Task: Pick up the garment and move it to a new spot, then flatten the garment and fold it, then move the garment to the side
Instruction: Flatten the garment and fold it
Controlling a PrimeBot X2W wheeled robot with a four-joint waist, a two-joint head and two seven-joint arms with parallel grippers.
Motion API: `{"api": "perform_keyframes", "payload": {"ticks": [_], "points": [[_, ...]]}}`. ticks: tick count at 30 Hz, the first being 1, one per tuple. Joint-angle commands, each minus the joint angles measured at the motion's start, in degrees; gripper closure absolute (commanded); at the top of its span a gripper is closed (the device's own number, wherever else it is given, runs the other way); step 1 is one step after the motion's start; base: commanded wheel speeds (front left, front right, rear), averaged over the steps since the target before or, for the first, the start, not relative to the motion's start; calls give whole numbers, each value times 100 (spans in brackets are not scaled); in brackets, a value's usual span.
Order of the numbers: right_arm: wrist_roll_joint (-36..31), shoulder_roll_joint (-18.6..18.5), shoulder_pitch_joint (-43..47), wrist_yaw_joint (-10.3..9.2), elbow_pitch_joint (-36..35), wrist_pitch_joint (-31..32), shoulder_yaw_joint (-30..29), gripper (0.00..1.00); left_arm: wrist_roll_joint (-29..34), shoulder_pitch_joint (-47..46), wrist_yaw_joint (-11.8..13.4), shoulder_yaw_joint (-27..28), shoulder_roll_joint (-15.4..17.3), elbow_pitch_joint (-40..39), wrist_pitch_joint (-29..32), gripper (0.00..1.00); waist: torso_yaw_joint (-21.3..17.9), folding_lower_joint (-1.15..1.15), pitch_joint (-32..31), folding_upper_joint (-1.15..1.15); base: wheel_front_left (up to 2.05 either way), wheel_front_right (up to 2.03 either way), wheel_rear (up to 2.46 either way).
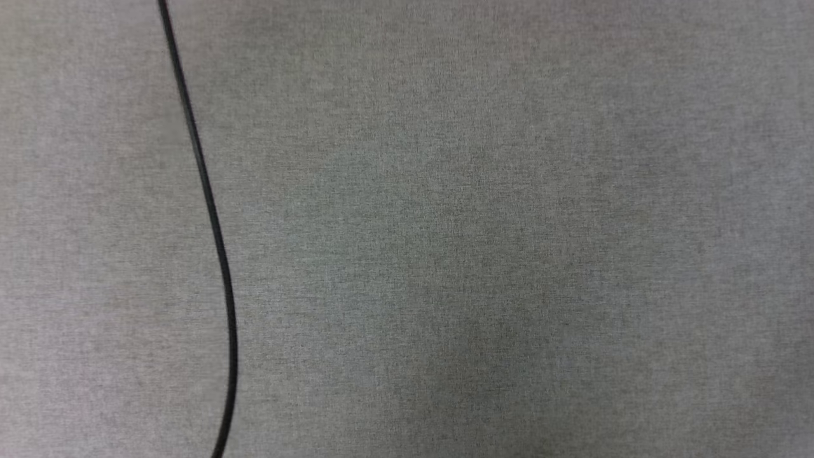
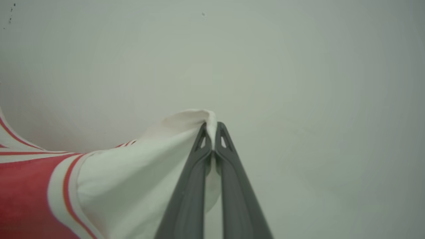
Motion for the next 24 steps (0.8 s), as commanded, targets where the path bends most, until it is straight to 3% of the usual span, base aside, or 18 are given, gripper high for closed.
{"api": "perform_keyframes", "payload": {"ticks": [1, 12, 24], "points": [[-57, 85, -192, -9, 229, -122, 41, 100, -22, -47, -39, -19, -2, 180, -94, 100, 0, -1, 136, 0, 0, 0, 0], [115, 288, 112, -9, 1118, -758, 586, 100, -223, 548, -138, -298, -94, 742, -501, 100, 57, -1, 338, 0, 0, 0, 0], [1013, 556, 2007, -9, 1536, -1580, 1434, 100, -704, 2489, -150, -748, 97, 689, -1027, 100, -51, -1, -486, 0, 0, 0, 0]]}}
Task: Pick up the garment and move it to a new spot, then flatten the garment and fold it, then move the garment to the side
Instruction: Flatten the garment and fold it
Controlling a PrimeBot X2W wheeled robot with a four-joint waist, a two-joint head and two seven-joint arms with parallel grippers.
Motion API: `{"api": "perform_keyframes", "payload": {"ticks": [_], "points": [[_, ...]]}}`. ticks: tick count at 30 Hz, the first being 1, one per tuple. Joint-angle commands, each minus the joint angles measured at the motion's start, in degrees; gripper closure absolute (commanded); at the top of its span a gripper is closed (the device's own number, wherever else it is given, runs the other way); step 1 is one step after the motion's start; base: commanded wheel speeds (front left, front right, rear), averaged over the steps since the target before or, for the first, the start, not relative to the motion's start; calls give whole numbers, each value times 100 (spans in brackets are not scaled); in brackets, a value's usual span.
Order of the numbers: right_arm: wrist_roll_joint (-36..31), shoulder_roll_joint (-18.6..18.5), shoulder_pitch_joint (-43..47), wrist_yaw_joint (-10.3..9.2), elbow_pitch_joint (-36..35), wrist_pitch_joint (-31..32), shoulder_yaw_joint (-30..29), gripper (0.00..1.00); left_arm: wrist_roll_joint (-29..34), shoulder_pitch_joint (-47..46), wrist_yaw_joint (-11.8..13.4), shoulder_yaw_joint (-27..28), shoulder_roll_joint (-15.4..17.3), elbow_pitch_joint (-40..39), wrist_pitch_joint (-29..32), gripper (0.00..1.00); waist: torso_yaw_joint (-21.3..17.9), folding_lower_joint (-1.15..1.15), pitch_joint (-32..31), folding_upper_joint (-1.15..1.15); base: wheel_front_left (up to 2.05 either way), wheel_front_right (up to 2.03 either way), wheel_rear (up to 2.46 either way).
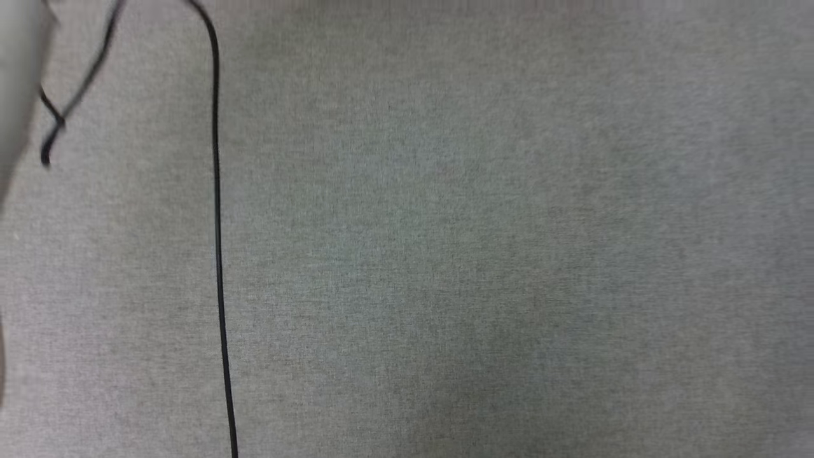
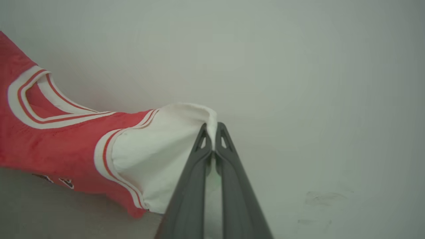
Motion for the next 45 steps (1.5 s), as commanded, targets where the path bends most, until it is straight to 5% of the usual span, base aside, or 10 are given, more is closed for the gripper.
{"api": "perform_keyframes", "payload": {"ticks": [1, 8, 23, 34, 45], "points": [[111, 25, 308, -9, 0, -63, 122, 100, -74, 320, -1, -6, 109, -75, -77, 100, -82, -1, -314, 0, 0, 0, 0], [725, -94, 1829, -9, -241, -205, 607, 100, -448, 2030, 185, -74, 390, -644, -209, 100, -138, -1, -1073, 0, 0, 0, 0], [1769, -698, 4988, -9, -1178, -331, 758, 100, -1363, 5828, 1134, -329, 1184, -2659, -167, 100, -82, -1, -2229, 0, 0, 0, 0], [1905, -948, 7047, -10, -1638, -346, 50, 100, -1845, 7658, 1755, -340, 1419, -3258, -487, 100, -38, -1, -2616, 0, 0, 0, 0], [1598, -891, 8799, -10, -2199, -95, -1210, 100, -2008, 8618, 1990, -184, 1312, -3382, -652, 100, 47, -1, -2696, 0, 0, 0, 0]]}}
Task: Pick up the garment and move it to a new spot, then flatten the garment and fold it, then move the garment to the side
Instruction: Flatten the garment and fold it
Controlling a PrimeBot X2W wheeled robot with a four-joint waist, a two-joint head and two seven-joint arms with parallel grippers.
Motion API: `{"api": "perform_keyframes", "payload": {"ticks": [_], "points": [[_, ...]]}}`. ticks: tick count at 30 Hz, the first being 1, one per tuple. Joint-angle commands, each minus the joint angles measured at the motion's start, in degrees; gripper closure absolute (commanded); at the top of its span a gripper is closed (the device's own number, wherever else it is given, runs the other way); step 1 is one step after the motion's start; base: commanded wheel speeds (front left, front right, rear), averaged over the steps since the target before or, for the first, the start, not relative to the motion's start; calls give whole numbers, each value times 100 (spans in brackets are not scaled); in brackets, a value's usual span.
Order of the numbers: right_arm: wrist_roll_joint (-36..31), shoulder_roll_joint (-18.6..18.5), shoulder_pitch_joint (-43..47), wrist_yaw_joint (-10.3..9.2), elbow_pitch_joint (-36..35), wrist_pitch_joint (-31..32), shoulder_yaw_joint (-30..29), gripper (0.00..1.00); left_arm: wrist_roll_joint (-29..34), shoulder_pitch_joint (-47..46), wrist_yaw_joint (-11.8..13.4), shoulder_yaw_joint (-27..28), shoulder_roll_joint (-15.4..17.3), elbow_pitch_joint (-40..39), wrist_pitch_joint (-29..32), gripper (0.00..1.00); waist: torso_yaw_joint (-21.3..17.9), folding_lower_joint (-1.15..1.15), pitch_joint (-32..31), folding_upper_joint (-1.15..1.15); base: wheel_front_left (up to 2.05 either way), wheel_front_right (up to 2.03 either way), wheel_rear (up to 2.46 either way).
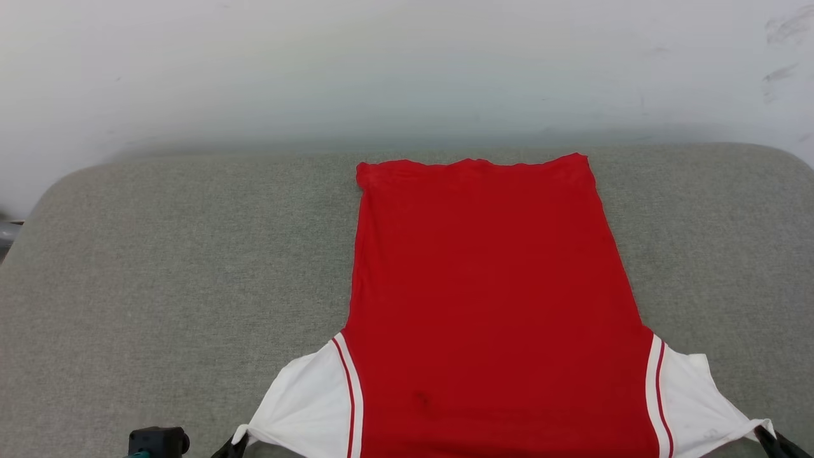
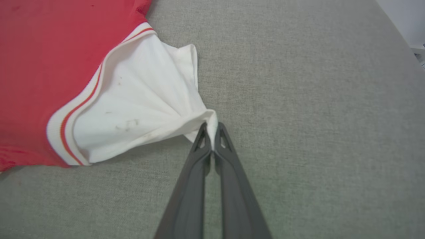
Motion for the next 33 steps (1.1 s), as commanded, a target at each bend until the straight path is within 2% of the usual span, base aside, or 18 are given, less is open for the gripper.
{"api": "perform_keyframes", "payload": {"ticks": [1, 5, 6, 7, 8, 9, 12, 17, 18, 24, 29, 33], "points": [[-79, 17, 230, -13, -118, 121, -226, 100, 7, 120, 43, 67, 7, -20, -37, 100, 3, 1, 16, 0, 0, 0, 0], [-453, 83, 442, -13, -473, 581, -468, 100, 95, 128, 55, 157, -42, -85, -53, 100, 7, 1, 100, 0, 0, 0, 0], [-528, 128, 466, -12, -579, 723, -533, 95, 128, 98, 45, 177, -68, -103, -58, 100, 7, 1, 131, 0, 0, 0, 0], [-593, 162, 473, -12, -685, 839, -602, 70, 175, 47, 44, 209, -96, -127, -62, 100, 12, 1, 162, 0, 0, 0, 0], [-660, 177, 474, -12, -794, 943, -666, 55, 211, 10, 46, 230, -118, -147, -65, 100, 14, 1, 197, 0, 0, 0, 0], [-711, 194, 456, -12, -916, 1014, -743, 0, 250, -17, 31, 239, -150, -170, -64, 100, 16, 1, 235, 0, 0, 0, 0], [-832, 182, 361, -11, -1287, 1169, -1049, 0, 400, -119, 8, 292, -238, -257, -71, 100, 43, 1, 365, 0, 0, 0, 0], [-954, -154, -21, -11, -2105, 1456, -1787, 0, 764, -309, 46, 467, -361, -459, -76, 100, 164, 1, 653, 0, 0, 0, 0], [-954, -154, -21, -11, -2105, 1456, -1787, 0, 764, -309, 46, 467, -361, -459, -76, 100, 164, 1, 653, 0, 0, 0, 0], [-937, -500, -978, -9, -2907, 1989, -2516, 0, 1270, -591, 99, 631, -534, -807, -77, 100, 476, 1, 1199, 0, 0, 0, 0], [-806, -773, -2232, -9, -3129, 2951, -2421, 0, 1641, -885, 99, 645, -699, -1133, -70, 100, 799, 1, 1818, 0, 0, 0, 0], [-751, -895, -3475, -9, -2825, 4033, -2023, 0, 1882, -1118, 74, 651, -860, -1342, -66, 100, 1063, 1, 2286, 0, 0, 0, 0]]}}
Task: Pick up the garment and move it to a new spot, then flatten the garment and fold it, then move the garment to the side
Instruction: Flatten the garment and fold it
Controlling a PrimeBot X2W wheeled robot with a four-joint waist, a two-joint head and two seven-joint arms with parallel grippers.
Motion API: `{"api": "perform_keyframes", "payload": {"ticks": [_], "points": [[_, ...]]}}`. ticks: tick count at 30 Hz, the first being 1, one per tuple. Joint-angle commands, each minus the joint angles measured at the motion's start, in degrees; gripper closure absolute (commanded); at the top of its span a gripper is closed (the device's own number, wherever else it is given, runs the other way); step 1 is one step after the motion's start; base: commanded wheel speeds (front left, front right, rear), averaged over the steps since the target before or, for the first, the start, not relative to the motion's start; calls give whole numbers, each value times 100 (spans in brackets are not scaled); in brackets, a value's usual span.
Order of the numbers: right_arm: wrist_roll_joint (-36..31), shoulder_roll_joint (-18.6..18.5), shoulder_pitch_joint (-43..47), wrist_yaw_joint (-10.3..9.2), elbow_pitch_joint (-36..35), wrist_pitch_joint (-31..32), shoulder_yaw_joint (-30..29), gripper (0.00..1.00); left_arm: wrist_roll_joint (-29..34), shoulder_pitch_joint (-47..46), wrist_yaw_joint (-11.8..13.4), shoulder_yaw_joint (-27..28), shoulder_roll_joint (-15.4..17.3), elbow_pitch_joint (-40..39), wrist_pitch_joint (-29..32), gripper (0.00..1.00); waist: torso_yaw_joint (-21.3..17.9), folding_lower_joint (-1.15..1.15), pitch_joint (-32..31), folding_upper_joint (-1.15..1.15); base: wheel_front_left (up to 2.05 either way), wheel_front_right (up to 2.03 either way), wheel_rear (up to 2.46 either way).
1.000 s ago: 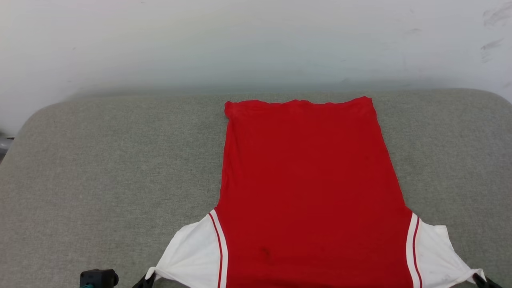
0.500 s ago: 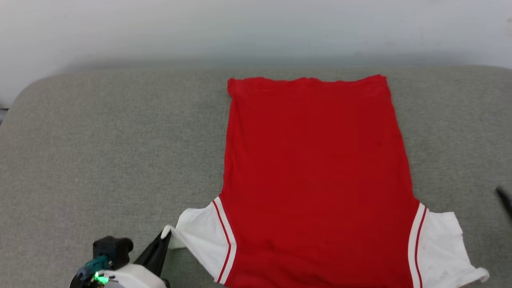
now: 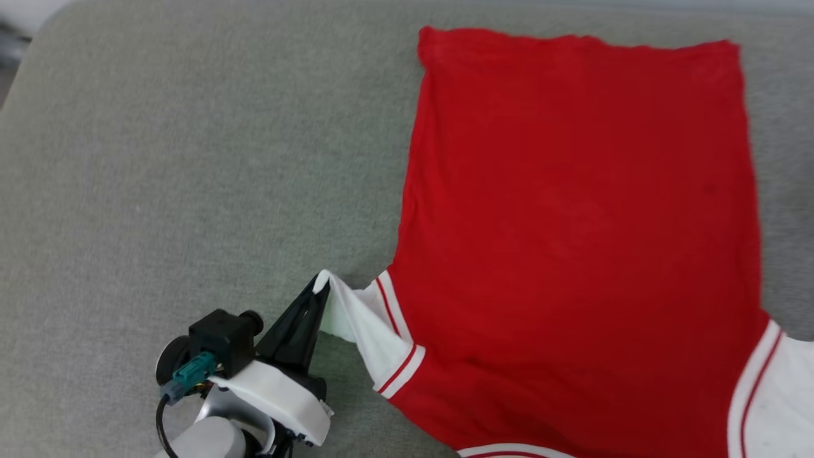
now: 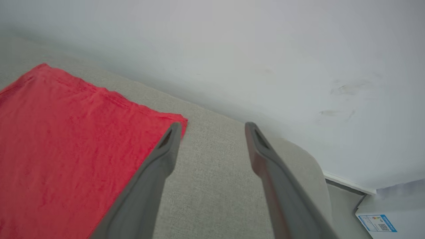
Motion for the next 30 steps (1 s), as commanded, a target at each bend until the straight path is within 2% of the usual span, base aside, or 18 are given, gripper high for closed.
{"api": "perform_keyframes", "payload": {"ticks": [1, 8, 12, 18, 25, 27, 30], "points": [[-16, -31, -361, -6, 149, 309, 148, 0, 89, -108, -18, 30, -47, -54, -13, 100, 385, -1, 505, 0, 0, 0, 0], [106, 31, -2039, -6, 1135, 2283, 934, 0, 437, -364, -75, 41, -341, -236, -14, 100, 757, -1, 1123, 0, 0, 0, 0], [154, 8, -2600, -6, 1546, 3023, 1084, 0, 590, -524, -120, 13, -473, -307, -14, 100, 964, -1, 1397, 0, 0, 0, 0], [69, 38, -2843, -5, 2054, 3268, 1087, 0, 796, -645, -98, 34, -565, -452, -14, 100, 1159, -1, 1712, 0, 0, 0, 0], [290, 92, -1957, 5, 2421, 3417, 1253, 0, 889, -623, -85, -42, -640, -531, -14, 100, 1210, -1, 1791, 0, 0, 0, 0], [329, -18, -1812, 4, 2435, 3369, 1212, 100, 892, -635, -90, -64, -658, -496, -14, 100, 1210, -1, 1761, 0, 0, 0, 0], [261, -145, -1884, -4, 2323, 3116, 1102, 100, 884, -621, -96, -73, -672, -450, -14, 100, 1179, -1, 1672, 0, 0, 0, 0]]}}
